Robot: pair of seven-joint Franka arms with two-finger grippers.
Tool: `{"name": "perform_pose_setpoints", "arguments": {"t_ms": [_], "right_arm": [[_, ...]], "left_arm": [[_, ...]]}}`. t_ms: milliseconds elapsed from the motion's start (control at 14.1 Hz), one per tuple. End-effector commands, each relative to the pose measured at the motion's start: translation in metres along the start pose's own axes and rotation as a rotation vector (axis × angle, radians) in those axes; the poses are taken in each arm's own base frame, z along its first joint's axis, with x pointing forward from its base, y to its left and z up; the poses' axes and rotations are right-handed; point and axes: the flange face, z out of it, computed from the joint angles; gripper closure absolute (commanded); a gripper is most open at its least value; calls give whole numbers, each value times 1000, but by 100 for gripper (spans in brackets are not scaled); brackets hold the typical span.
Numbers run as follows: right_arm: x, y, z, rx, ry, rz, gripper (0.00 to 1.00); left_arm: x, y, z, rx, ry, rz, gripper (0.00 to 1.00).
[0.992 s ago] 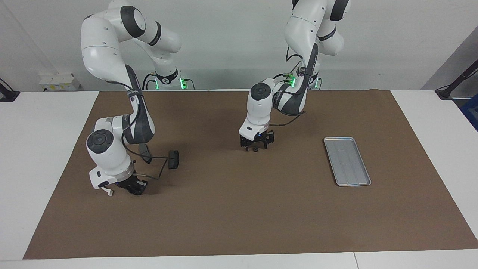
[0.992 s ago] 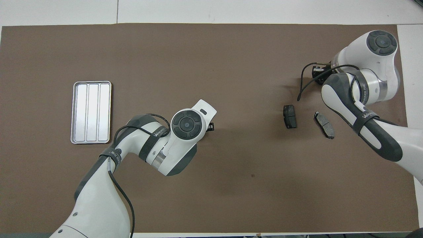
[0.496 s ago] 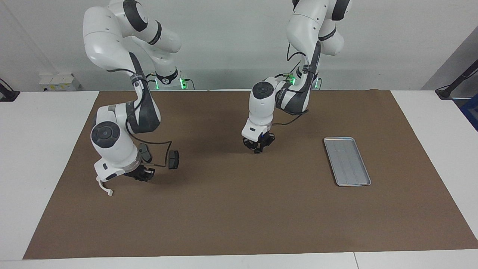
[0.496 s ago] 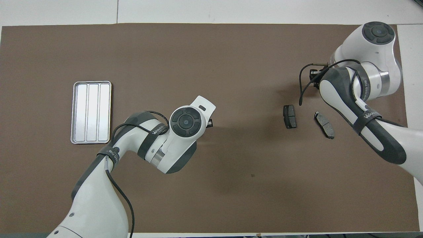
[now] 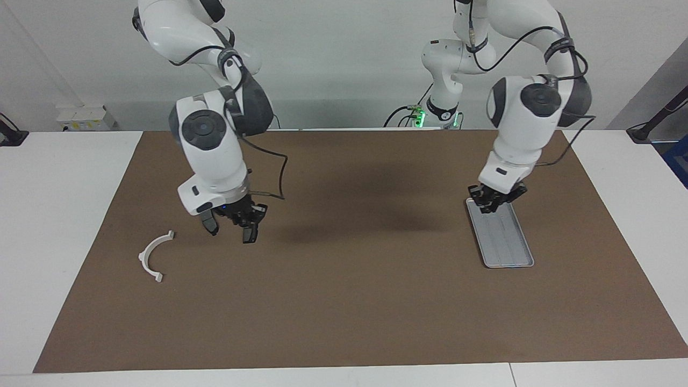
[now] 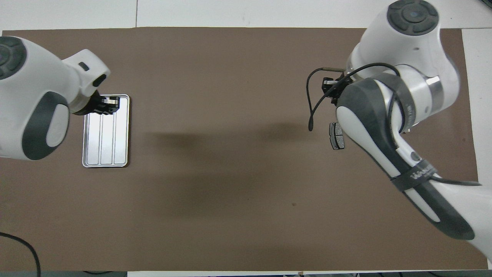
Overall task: Pick bearing gear from pile to tray
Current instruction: 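Place the bearing in the tray while the right gripper grasps another bearing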
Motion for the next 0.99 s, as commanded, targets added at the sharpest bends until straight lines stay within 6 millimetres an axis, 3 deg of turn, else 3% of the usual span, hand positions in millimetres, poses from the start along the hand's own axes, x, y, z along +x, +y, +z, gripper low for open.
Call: {"name": "perform_pose_setpoints", "arguments": {"t_ms": [0, 142, 283, 496, 709, 921], "right_arm": [[-63, -79, -6, 73, -9, 205, 100], [-112, -135, 10, 119, -6, 303, 100], [-139, -167, 30, 154, -9, 357, 100], [-186, -222, 99, 104, 38, 375, 100], [-190, -237, 134, 127, 62, 385, 100], [-188, -234, 147, 144, 66, 378, 100]], "left_arm": [[-27, -36, 29, -22, -34, 78, 100], [-50, -46, 56, -26, -20, 79, 100], [-74, -44, 81, -36, 6, 73, 100], [-87, -41, 99, -38, 0, 79, 100], [-82, -40, 110, -38, 15, 81, 100], [-84, -48, 126, -39, 28, 64, 100]]}}
